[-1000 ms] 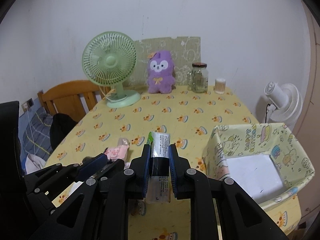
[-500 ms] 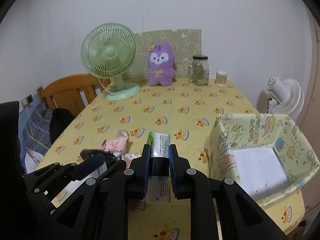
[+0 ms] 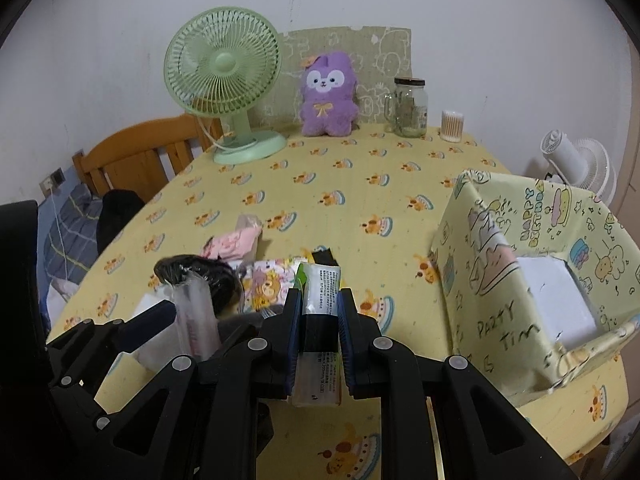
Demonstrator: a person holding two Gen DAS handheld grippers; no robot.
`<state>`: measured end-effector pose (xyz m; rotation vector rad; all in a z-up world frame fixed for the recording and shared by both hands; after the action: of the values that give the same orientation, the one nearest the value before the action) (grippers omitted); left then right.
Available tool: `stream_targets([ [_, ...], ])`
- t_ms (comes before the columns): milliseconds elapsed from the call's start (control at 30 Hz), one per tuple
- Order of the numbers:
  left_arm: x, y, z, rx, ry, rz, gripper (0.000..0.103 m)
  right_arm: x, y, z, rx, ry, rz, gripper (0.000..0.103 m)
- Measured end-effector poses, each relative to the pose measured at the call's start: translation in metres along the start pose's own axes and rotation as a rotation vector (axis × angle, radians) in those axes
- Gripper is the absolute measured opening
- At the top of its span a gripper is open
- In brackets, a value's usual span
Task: Organize soft objects
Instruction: 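Lift both held items and carry them toward the gift-wrapped box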
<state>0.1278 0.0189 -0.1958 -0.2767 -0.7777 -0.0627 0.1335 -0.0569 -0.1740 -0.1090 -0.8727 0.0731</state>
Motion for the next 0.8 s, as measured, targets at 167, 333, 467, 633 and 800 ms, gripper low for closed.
stream_targets([
  [167, -0.005, 0.003, -0.004, -0.017, 0.007, 0.024, 0.065, -0.004, 0.004, -0.003, -0.012, 0.007, 0.015, 0.021],
  [333, -0.007, 0.002, -0.004, -0.051, -0.003, 0.043, 0.048, -0.005, 0.006, -0.003, -0.012, 0.009, 0.017, 0.021],
  [467, -0.006, 0.001, -0.003, -0.063, -0.008, 0.057, 0.036, -0.004, 0.005, -0.004, -0.016, 0.010, 0.018, 0.021],
  [633, -0.002, 0.000, 0.001, -0.045, -0.022, 0.041, 0.022, -0.002, 0.004, -0.001, -0.012, 0.007, 0.013, 0.021],
  [800, 0.004, -0.004, 0.008, -0.046, -0.037, 0.030, 0.019, 0.003, 0.002, 0.006, 0.001, -0.014, 0.012, 0.021],
])
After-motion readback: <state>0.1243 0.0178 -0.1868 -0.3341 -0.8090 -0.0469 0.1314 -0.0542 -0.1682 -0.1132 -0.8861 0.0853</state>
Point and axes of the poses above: each gripper's, at about its wrist camera, not at the fingertips, and z roughly against the way its jaws point, y to its left, x to its top, the point moved 8 cm from there along -z, roughly the way its jaws point, and after that the axes turned 15 degrees about -x, right-handed, at the moved point
